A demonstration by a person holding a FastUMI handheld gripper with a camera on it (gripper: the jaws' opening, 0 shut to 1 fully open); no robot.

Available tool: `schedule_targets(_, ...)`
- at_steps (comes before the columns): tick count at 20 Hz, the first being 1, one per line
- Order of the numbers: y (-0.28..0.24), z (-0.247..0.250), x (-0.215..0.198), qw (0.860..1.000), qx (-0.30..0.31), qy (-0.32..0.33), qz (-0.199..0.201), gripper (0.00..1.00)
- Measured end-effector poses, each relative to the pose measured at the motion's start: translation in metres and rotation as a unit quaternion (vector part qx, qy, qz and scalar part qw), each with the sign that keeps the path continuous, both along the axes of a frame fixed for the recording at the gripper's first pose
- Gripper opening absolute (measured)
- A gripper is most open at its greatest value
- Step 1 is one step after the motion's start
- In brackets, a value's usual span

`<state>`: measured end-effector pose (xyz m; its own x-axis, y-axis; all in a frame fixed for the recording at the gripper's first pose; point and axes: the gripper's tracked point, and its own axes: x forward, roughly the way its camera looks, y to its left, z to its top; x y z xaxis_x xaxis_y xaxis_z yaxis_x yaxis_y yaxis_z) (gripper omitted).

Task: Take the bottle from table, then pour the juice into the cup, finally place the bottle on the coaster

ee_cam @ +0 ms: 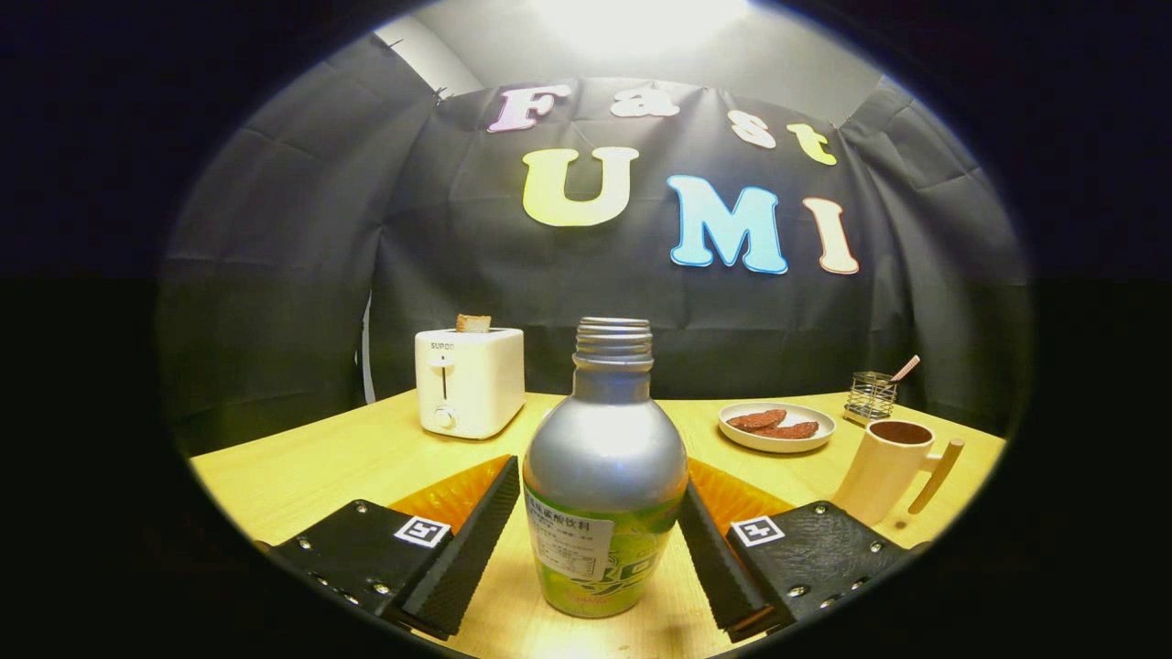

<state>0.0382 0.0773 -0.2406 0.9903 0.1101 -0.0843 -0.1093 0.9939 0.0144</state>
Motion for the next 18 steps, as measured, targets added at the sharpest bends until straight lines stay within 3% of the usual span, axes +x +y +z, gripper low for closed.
schedule_targets(3,-0.003,0.002,0.0,1.0,0.006,0.002,-0.002,0.81)
schedule_targets(9,-0.036,0.027,-0.001,0.999,0.021,-0.009,-0.043,0.81)
schedule_targets(18,-0.087,0.045,0.027,0.982,0.174,-0.015,-0.067,0.8)
